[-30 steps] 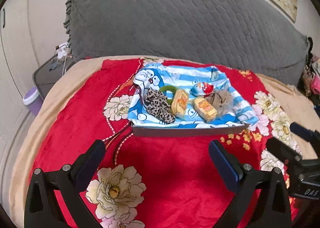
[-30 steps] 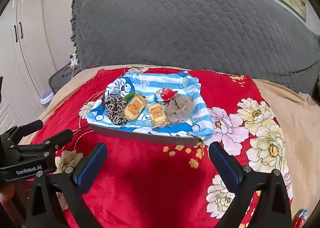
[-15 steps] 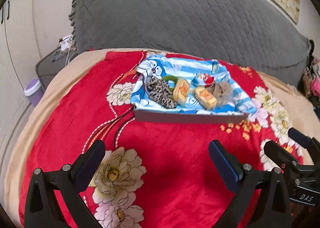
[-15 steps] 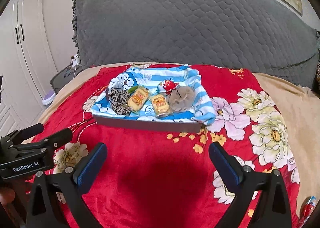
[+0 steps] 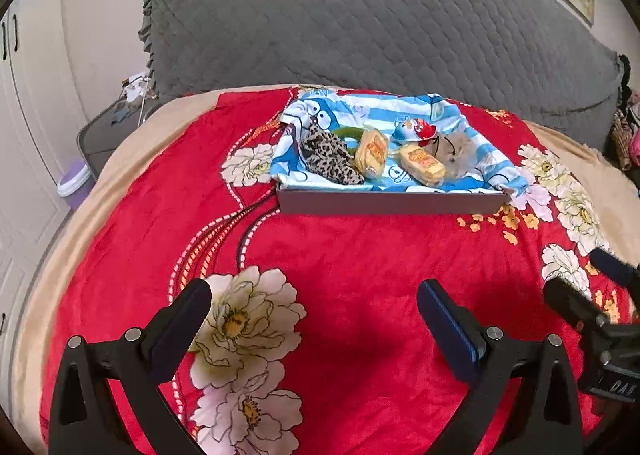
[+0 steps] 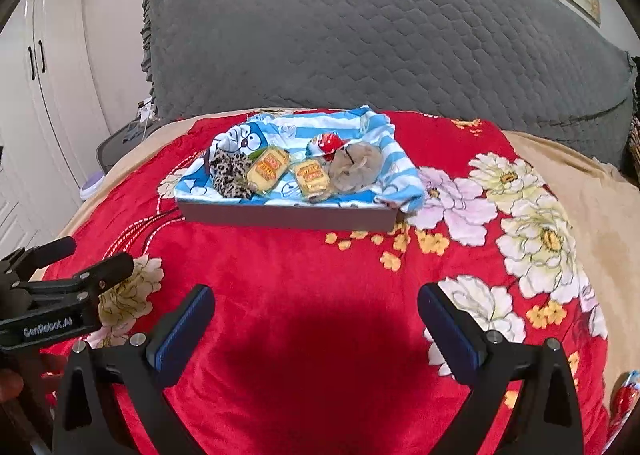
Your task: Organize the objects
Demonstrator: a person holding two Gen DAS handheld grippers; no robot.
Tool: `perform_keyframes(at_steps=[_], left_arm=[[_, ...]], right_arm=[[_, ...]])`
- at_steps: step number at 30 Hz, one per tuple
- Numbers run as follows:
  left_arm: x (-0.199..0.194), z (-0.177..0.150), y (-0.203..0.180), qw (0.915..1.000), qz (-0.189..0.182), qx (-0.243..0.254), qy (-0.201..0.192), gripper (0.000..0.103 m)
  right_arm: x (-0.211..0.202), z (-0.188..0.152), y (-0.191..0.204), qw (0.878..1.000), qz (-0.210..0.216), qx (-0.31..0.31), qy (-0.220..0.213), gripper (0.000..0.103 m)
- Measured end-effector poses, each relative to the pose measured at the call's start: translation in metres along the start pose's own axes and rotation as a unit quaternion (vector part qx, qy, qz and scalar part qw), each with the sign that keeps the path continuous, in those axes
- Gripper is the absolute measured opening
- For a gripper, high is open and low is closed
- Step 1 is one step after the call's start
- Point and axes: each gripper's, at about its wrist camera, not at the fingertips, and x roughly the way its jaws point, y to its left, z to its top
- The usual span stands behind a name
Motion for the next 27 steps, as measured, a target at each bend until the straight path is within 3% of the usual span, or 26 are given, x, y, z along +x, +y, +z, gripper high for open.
perform_keyframes(at_steps=[4,14,19,23,27], left_arm=[[0.008,-0.009,0.000,1.0000,0.003,0.005,0.002,0.102],[0.030,-0.027,0.004,0.9999,-0.004,-0.004,0.012,0.103],[0.042,-0.034,0.013,0.9987,-0.010,-0.036,0.033,0.103],[0.045,-0.037,0.010,0.9994,-0.002,-0.014,0.031,0.103],[0.049,-0.039,0.005,0.9988,-0.023,-0.004,0.043,0.103]], right_arm=[[0.008,-0.013,0.005,1.000,0.009,-0.005,0.009,0.102],[0.022,-0.029,0.000,1.000,-0.018,-0.004,0.021,0.102],[0.025,-0.032,0.000,0.999,-0.022,-0.005,0.028,0.102],[0.025,-0.032,-0.001,0.999,-0.025,-0.003,0.026,0.102],[0.026,-0.033,-0.002,0.999,-0.026,-0.002,0.032,0.102]])
